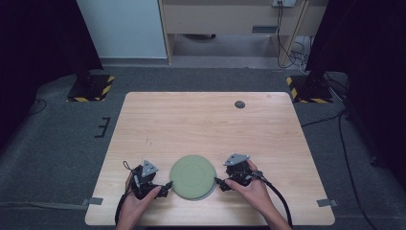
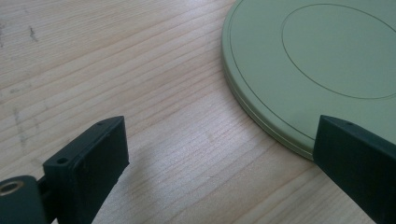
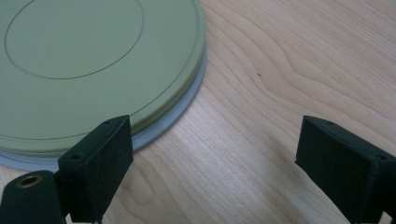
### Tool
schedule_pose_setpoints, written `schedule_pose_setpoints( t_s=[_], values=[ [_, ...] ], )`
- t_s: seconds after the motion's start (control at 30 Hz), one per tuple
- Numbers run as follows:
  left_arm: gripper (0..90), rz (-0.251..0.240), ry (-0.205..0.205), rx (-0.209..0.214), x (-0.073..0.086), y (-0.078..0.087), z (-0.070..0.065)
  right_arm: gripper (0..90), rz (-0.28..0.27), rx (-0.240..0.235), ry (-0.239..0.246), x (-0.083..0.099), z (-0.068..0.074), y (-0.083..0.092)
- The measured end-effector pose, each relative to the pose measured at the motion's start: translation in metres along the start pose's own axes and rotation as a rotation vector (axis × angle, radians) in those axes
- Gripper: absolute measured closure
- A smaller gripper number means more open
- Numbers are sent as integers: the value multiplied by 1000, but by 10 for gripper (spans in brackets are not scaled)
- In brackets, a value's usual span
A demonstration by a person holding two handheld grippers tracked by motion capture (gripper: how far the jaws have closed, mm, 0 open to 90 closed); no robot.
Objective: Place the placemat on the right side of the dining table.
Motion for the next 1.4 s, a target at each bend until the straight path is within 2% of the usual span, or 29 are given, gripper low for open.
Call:
schedule_pose_setpoints(
  t_s=[0.17, 0.3, 0.4, 0.5, 0.73, 0.97, 1.23, 1.4],
  values=[
    [35, 17, -19, 1, 0, -1, -2, 119, -8, 0, 25, -3, 7, -1],
    [29, 22, -18, 0, 1, -2, 0, 120, -28, -20, 3, -5, 7, 1],
    [14, 25, -19, -2, 1, -3, 0, 120, -24, -28, 18, -6, 11, 1],
    [2, 37, -22, -12, 1, -5, 0, 103, -14, -14, 33, -7, 13, 0],
    [0, 46, -15, -20, 0, -7, 2, 96, -4, 16, 26, -6, 12, 0],
    [0, 34, 8, -27, -3, -9, 3, 97, -4, 39, 18, -6, 9, -1],
    [2, 17, -6, -46, -7, -14, 1, 98, -7, 59, 3, -5, 5, 0],
    [6, 10, -7, -42, -8, -15, 1, 97, -4, 63, -7, -4, 3, 0]
  ],
)
Point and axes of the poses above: each handheld gripper's, and its own axes: y roughly backward along the jaws, x roughly out of its underside, z roughly to its left, the point moved 3 cm from there along -y, roughly forward along the jaws, and after that the axes turned 9 degrees about -z, right-handed, at the moved point
